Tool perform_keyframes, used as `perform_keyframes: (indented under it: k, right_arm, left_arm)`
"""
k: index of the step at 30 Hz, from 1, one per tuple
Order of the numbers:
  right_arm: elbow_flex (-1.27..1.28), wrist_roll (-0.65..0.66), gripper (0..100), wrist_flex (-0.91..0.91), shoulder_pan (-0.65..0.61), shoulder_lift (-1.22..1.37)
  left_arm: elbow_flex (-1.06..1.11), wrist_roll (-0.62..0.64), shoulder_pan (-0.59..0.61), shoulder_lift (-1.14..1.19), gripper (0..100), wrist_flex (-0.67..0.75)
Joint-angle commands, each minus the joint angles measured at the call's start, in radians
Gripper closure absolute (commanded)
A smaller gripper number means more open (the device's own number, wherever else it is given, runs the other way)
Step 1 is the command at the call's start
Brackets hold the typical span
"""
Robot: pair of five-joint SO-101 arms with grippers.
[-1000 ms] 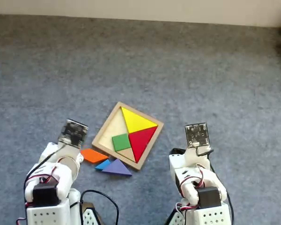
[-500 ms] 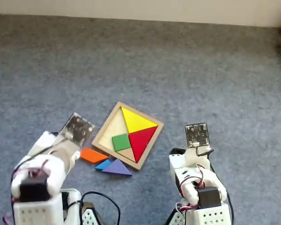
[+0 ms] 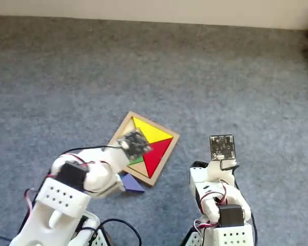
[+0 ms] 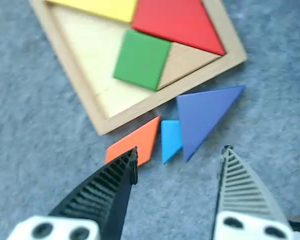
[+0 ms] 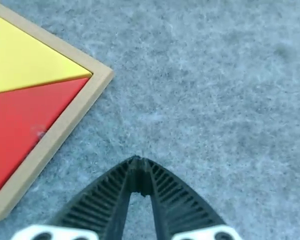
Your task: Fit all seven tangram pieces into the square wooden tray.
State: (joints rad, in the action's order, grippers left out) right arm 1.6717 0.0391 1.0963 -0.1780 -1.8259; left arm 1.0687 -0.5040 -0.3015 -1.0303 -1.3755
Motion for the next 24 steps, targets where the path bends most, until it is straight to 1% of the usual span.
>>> perform_keyframes:
  k: [1,4,12,15,21,24]
  right_arm:
    - [0.119,-0.003,99.3,0.005,0.016,-0.010]
    - [0.119,-0.003,99.3,0.005,0.016,-0.010]
    - [0.119,-0.003,99.3,0.005,0.016,-0.010]
    - [0.119,-0.003,99.3,0.005,0.016,-0.010]
    - [0.117,-0.003,99.3,0.005,0.016,-0.010]
    - [0.117,-0.003,99.3,0.007,0.016,-0.010]
  left_arm:
    - [-0.053,0.075,-0.122,0.117,74,0.068]
    - [-0.054,0.077,-0.159,0.229,74,0.112]
    - [-0.056,0.077,-0.162,0.479,74,0.302]
    - [-0.056,0.077,-0.165,0.532,77,0.351]
    - [-0.053,0.077,-0.166,0.616,80,0.404]
    - [-0.056,0.077,-0.168,0.642,83,0.413]
